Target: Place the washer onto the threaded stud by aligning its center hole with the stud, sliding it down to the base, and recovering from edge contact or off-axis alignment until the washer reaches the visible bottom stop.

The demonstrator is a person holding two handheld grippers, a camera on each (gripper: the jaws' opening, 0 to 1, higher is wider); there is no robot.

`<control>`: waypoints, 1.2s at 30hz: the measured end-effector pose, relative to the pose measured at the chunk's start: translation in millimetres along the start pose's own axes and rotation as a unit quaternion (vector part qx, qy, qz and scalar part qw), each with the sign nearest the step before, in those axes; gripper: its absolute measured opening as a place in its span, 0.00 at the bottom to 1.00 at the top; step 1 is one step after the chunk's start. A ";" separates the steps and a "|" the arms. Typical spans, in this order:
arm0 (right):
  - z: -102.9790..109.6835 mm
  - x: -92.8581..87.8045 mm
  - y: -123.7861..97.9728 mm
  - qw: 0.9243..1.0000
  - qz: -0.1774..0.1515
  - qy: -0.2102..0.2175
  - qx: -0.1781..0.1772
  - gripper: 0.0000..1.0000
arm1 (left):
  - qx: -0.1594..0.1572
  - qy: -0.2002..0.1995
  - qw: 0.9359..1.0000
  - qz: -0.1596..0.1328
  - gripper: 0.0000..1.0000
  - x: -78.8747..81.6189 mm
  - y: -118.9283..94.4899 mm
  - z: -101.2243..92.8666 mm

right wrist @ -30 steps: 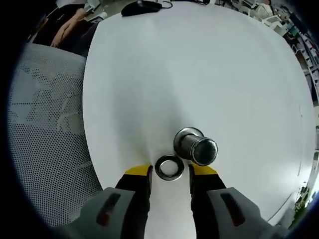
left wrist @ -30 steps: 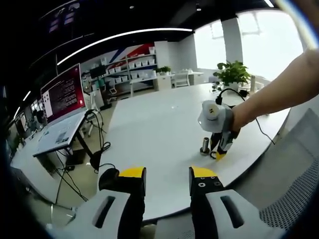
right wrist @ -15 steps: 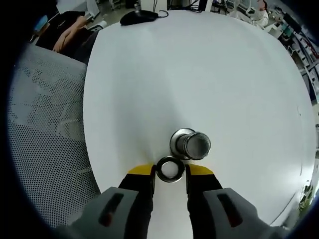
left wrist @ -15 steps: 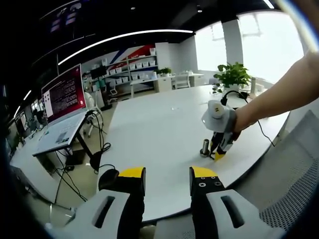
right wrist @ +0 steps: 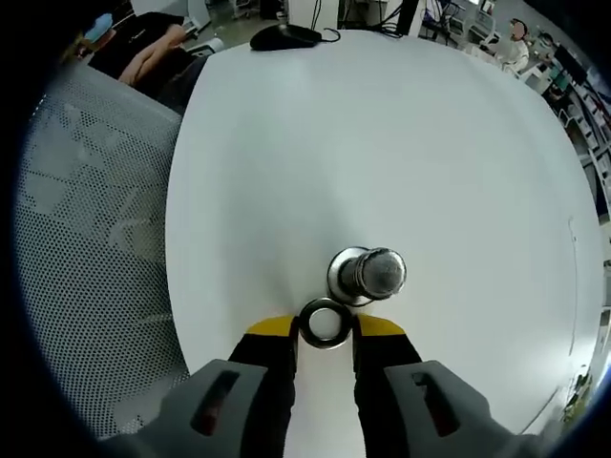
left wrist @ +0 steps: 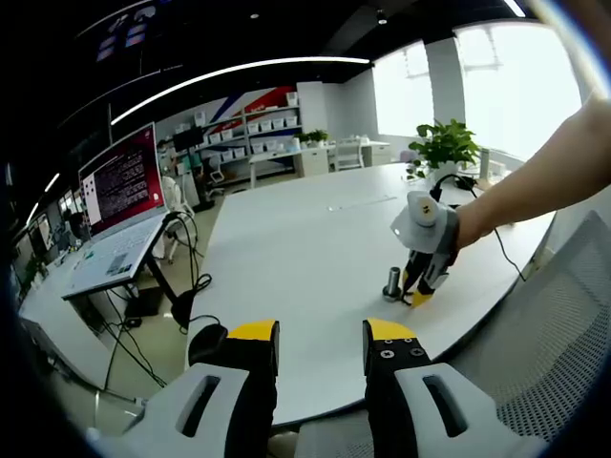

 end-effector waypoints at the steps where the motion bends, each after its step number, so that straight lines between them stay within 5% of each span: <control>1: 1.7 0.0 -2.8 1.000 -0.002 -0.003 -0.001 0.23 | -0.001 0.000 1.000 0.001 0.33 -0.2 0.1 0.1; 15: -3.3 0.4 -26.2 0.999 0.001 -0.039 0.013 0.22 | -0.004 0.002 1.000 0.004 0.33 -0.6 1.1 -0.2; 29: -12.3 28.3 -64.5 0.997 -0.030 -0.076 -0.011 0.22 | -0.006 0.002 1.000 0.006 0.33 -1.1 1.2 -0.7; 36: -17.4 41.4 -54.6 0.994 -0.036 -0.094 -0.029 0.22 | -0.005 0.002 1.000 0.006 0.33 -1.2 1.0 -0.9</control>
Point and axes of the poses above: the point that each gripper's makers call its tool centre point, and the gripper's own axes: y roughly forward along the fingers, z roughly to its left, x roughly out of its top, the point moved 6 cm from there along -y, roughly backward along the fingers, and after that the axes turned 10 degrees about -x, right-handed, at the moved point
